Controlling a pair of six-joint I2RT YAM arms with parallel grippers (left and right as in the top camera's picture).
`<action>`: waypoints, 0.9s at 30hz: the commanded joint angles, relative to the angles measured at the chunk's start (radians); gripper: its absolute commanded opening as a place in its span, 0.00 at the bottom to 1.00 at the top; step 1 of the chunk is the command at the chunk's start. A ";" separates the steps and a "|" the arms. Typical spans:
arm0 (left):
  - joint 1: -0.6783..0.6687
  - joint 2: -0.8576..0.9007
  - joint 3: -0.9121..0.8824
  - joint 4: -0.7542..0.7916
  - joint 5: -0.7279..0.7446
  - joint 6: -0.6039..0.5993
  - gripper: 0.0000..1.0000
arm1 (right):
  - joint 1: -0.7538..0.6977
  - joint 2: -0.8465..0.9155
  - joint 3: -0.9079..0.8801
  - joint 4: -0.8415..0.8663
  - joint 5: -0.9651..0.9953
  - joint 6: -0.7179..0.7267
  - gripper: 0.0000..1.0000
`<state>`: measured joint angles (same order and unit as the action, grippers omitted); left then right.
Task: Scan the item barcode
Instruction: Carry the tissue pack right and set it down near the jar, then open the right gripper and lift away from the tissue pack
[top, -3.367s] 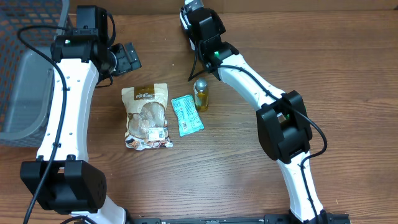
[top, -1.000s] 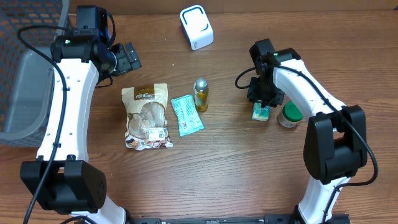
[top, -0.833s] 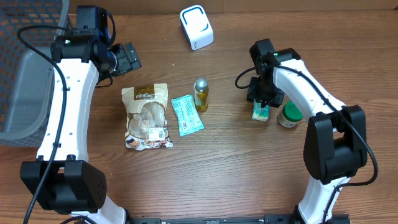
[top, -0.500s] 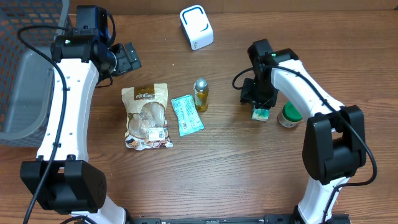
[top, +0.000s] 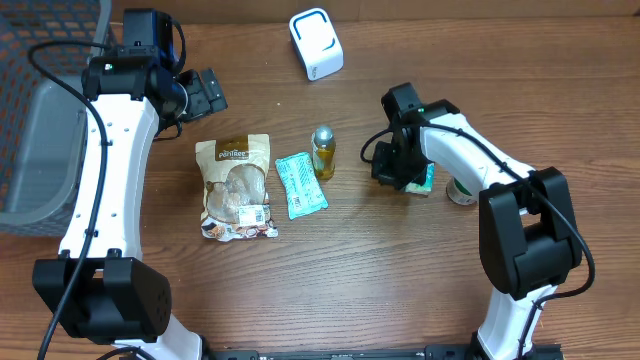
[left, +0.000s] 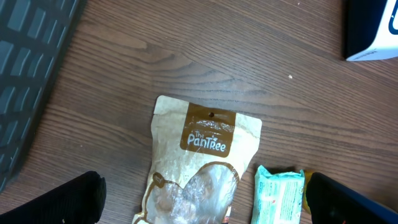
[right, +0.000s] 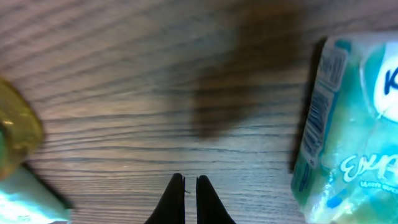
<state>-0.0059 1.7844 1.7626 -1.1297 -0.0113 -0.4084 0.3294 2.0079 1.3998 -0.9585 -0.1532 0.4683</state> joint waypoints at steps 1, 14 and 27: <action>-0.001 -0.011 0.018 0.001 0.001 0.013 0.99 | -0.023 -0.003 -0.020 0.003 0.028 0.004 0.04; -0.001 -0.011 0.018 0.001 0.001 0.013 1.00 | -0.071 -0.003 -0.020 -0.053 0.114 0.008 0.04; -0.001 -0.011 0.018 0.001 0.001 0.013 1.00 | -0.068 -0.045 0.158 -0.218 -0.039 0.006 0.24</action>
<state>-0.0059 1.7844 1.7626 -1.1294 -0.0113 -0.4084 0.2623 2.0037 1.5200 -1.1713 -0.1081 0.4698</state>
